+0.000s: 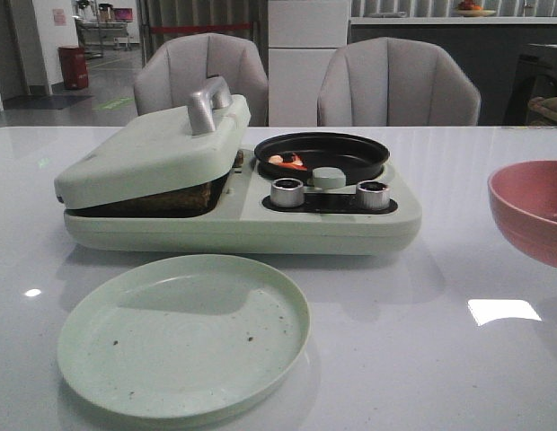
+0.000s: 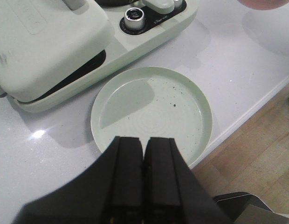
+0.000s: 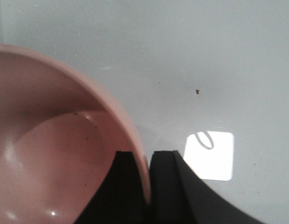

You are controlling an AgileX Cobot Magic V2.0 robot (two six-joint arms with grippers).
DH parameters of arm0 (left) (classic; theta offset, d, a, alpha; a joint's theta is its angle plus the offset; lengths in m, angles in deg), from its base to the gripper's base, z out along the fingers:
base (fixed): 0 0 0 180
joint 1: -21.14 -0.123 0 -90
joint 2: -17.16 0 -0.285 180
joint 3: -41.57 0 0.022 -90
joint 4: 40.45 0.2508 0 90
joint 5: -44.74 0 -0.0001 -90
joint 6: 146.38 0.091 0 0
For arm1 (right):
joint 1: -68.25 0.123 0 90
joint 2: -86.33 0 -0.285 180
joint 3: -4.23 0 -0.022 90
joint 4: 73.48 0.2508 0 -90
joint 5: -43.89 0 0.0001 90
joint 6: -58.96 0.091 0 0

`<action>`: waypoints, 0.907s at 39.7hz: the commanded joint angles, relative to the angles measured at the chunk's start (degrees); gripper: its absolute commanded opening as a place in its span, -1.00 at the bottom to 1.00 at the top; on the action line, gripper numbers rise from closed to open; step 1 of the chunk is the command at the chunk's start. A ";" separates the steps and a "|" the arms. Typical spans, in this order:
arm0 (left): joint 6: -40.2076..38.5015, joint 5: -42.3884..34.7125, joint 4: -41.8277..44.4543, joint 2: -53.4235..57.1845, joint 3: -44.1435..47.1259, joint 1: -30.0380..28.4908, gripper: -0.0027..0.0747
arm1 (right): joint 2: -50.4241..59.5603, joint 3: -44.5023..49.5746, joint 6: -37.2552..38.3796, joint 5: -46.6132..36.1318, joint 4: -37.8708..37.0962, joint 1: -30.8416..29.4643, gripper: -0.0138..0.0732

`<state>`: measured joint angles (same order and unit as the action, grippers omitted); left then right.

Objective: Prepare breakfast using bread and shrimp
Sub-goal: 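Lower the empty pink bowl back onto the table with the right gripper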

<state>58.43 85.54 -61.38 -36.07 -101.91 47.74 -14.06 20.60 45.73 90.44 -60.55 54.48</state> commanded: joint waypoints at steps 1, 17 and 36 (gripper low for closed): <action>-0.33 -3.83 -1.19 0.33 -1.68 0.37 -0.67 | 1.22 -0.06 -5.15 -2.74 7.18 -3.57 -0.58; -0.33 -3.83 -1.19 0.33 -1.68 0.37 -0.67 | -1.24 0.09 -5.20 -4.77 7.42 -4.16 -0.40; -0.33 -3.83 -1.19 0.33 -1.68 0.37 -0.67 | -1.24 0.09 -5.20 -5.69 7.42 -4.16 0.72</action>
<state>58.43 85.54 -61.38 -36.07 -101.91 47.74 -17.60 21.92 41.28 86.20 -54.35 50.34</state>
